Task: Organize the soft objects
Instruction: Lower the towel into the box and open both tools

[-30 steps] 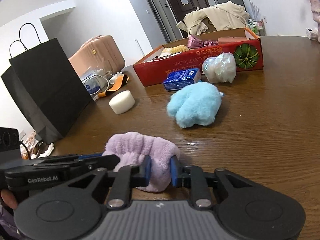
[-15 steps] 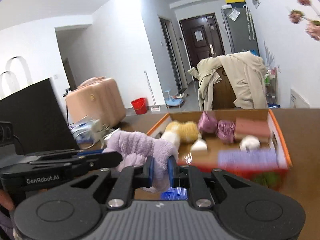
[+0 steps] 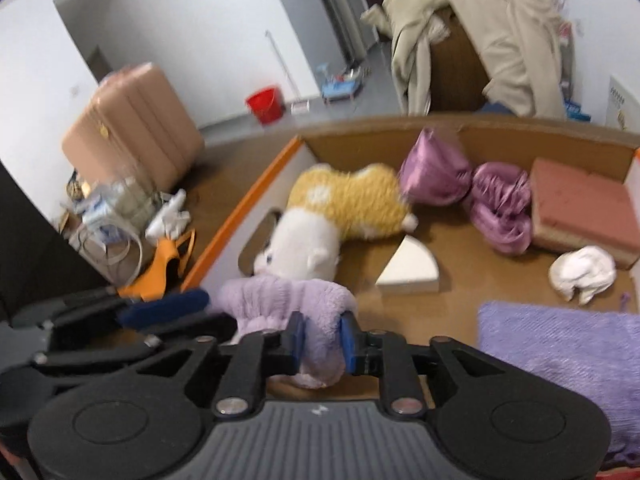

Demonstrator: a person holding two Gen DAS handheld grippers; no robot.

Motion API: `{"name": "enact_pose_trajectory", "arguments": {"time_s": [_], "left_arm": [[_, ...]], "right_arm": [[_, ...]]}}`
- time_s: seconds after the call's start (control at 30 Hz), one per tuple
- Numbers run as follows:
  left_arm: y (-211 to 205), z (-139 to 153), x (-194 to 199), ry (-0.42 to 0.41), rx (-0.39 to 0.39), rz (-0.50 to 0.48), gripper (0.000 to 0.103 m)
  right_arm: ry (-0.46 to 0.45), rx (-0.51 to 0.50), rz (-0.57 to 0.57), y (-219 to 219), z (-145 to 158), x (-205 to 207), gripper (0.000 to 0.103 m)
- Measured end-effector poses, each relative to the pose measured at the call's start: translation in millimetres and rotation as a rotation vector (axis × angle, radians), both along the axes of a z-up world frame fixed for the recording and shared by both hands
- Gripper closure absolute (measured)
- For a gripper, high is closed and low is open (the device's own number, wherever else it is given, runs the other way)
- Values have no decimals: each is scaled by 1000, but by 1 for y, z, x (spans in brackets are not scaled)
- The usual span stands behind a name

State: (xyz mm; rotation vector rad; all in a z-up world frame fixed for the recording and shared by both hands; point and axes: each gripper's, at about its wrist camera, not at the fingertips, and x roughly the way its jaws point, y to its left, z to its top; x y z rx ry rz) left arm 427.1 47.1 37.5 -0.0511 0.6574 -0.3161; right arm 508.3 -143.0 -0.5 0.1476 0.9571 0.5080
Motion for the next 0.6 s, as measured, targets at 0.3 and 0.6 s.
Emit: {"name": "enact_pose_trajectory", "arguments": {"time_s": [0.3, 0.6], "left_arm": [[-7, 37, -37, -89, 14, 12, 38], [-15, 80, -149, -269, 23, 92, 10]], "right_arm": [[-216, -34, -30, -18, 61, -54, 53], [-516, -89, -102, -68, 121, -188, 19]]}}
